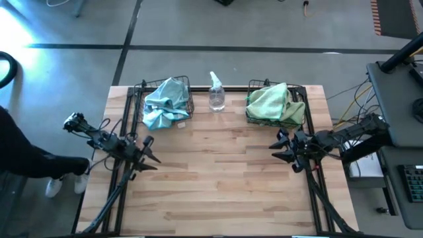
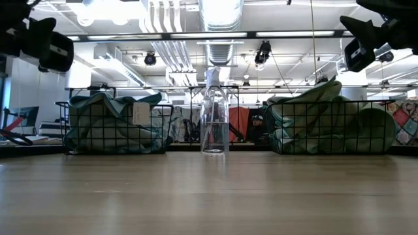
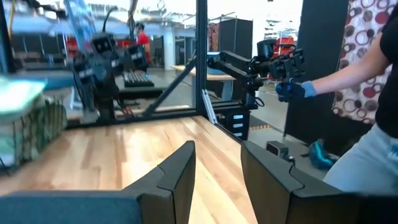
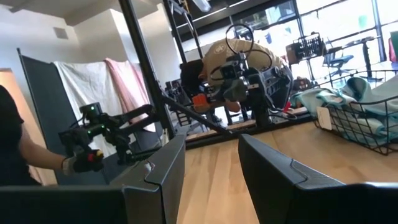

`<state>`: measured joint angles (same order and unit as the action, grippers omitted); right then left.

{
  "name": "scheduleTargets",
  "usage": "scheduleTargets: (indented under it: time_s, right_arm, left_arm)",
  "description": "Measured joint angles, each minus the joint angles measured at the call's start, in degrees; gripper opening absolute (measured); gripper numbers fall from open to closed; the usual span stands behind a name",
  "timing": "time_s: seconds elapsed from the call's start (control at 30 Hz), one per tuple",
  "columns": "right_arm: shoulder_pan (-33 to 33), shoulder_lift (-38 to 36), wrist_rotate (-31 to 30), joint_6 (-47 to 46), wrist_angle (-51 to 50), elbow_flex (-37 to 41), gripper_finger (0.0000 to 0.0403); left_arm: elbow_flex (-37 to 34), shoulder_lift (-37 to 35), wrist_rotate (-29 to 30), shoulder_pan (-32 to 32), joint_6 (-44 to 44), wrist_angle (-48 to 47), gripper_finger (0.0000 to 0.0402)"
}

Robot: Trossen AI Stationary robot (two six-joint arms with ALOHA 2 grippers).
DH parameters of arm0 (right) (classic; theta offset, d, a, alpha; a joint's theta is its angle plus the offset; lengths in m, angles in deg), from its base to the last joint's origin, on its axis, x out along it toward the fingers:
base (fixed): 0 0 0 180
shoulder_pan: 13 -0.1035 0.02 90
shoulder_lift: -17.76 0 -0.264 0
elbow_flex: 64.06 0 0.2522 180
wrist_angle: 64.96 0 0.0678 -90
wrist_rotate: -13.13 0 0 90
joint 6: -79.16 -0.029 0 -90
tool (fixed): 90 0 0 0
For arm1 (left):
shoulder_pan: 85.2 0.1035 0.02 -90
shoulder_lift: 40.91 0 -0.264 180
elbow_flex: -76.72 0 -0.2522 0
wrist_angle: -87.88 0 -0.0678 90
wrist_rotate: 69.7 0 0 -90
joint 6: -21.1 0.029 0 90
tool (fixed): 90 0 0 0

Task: Sort microfiber towel by color & place in baskets
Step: Return to Home Position

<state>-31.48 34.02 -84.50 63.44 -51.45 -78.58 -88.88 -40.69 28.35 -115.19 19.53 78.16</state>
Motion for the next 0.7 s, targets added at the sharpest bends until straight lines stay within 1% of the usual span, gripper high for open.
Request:
scheduleTargets:
  time_s: [0.17, 0.3, 0.4, 0.7]
  right_arm:
    - [0.0, 0.0, 0.0, 2.3, 0.0, 0.0, 0.0146]
    - [0.0, 0.0, 0.0, 7.0, -0.8, 0.0, 0.0146]
    - [0.0, 0.0, 0.0, 9.1, -3.8, 0.0, 0.0146]
    - [0.0, 0.0, 0.1, 5.1, -12.6, 0.0, 0.0146]
  left_arm:
    - [0.0, 0.0, 0.0, 0.0, 4.5, 4.0, 0.0114]
    - [0.0, 0.0, 0.0, 0.0, 5.1, 5.6, 0.0114]
    - [0.0, 0.2, 0.0, 0.0, 5.1, 5.0, 0.0114]
    - [-0.1, 1.9, 0.0, 0.0, 5.6, 2.1, 0.0114]
